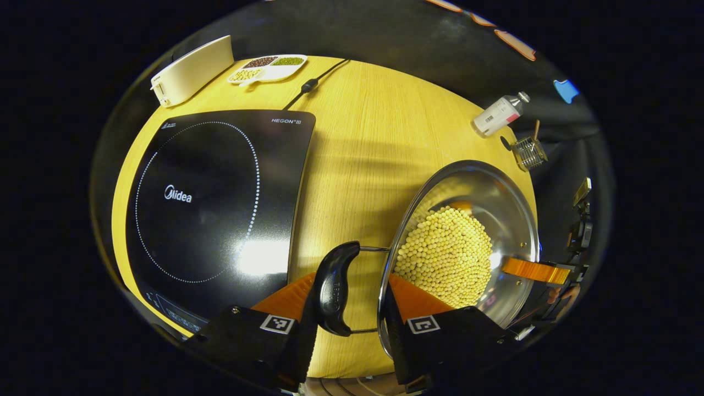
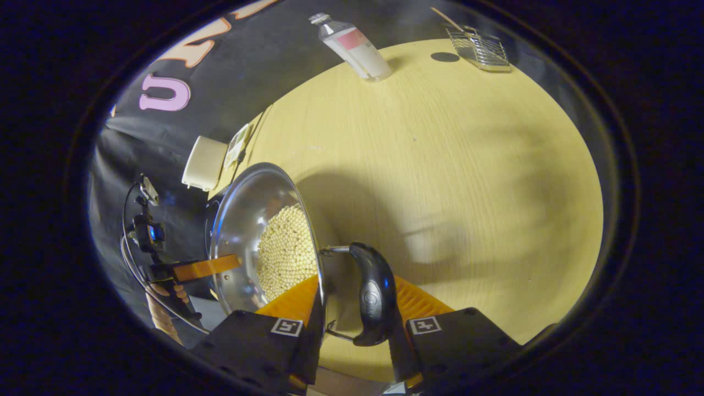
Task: First push the handle of the pot to place it horizontally, then grasp the pot with both hands and set it on the induction cooktop.
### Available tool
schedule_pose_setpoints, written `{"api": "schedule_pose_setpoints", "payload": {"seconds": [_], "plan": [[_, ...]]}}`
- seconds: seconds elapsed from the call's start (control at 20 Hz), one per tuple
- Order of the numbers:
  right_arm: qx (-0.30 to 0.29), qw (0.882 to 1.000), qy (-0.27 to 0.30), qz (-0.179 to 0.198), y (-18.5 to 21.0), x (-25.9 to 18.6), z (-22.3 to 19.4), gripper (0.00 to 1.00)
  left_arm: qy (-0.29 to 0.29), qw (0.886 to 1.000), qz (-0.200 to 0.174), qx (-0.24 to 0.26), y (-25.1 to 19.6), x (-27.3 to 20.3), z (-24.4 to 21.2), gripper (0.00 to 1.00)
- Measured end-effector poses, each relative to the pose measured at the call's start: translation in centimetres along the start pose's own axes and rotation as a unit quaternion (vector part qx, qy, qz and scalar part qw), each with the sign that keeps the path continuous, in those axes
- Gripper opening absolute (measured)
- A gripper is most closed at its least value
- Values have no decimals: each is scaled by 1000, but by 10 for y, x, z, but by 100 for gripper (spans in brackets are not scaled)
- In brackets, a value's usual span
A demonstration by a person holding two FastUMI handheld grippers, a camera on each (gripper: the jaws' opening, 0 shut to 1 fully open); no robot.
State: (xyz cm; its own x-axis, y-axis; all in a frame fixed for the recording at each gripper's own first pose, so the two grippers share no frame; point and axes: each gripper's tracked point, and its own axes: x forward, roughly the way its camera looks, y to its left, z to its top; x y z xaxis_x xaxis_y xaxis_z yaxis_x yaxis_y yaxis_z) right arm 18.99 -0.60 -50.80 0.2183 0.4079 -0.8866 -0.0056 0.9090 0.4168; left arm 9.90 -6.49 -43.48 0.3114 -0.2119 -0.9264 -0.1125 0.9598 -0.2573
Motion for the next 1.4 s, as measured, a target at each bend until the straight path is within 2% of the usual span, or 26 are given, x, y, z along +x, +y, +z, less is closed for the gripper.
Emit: {"api": "schedule_pose_setpoints", "payload": {"seconds": [0.05,0.15,0.35,0.75,0.8,0.85,0.9,0.95,1.0,1.05,1.1,1.15,1.4], "plan": [[1,1000,1,1,-2,1,0,51,-1,1000,0,2,0,-6,-2,60],[5,1000,1,3,-4,-2,0,51,-4,1000,-2,5,0,-19,-5,63],[3,1000,-4,6,-7,-8,4,50,-10,1000,-7,9,8,-45,-14,60],[14,1000,-12,8,-16,-15,9,51,-20,999,-13,26,54,-88,-23,60],[13,1000,-16,8,-19,-20,12,51,-22,999,-15,31,62,-93,-22,60],[13,1000,-20,7,-20,-24,16,55,-25,999,-17,37,72,-98,-21,60],[15,1000,-24,6,-20,-30,18,51,-28,999,-19,43,83,-102,-18,60],[17,999,-27,4,-16,-28,15,51,-30,998,-21,46,95,-106,-17,63],[20,999,-31,4,-12,-24,10,51,-35,998,-24,47,108,-112,-14,60],[23,999,-32,6,-9,-22,7,55,-39,998,-25,50,123,-116,-11,63],[23,999,-34,8,-9,-16,3,55,-43,997,-27,53,137,-121,-8,63],[23,999,-37,8,-9,-13,3,55,-45,997,-27,57,153,-125,-5,60],[14,998,-58,18,-14,-16,18,55,-59,996,-26,61,226,-136,16,60]]}}
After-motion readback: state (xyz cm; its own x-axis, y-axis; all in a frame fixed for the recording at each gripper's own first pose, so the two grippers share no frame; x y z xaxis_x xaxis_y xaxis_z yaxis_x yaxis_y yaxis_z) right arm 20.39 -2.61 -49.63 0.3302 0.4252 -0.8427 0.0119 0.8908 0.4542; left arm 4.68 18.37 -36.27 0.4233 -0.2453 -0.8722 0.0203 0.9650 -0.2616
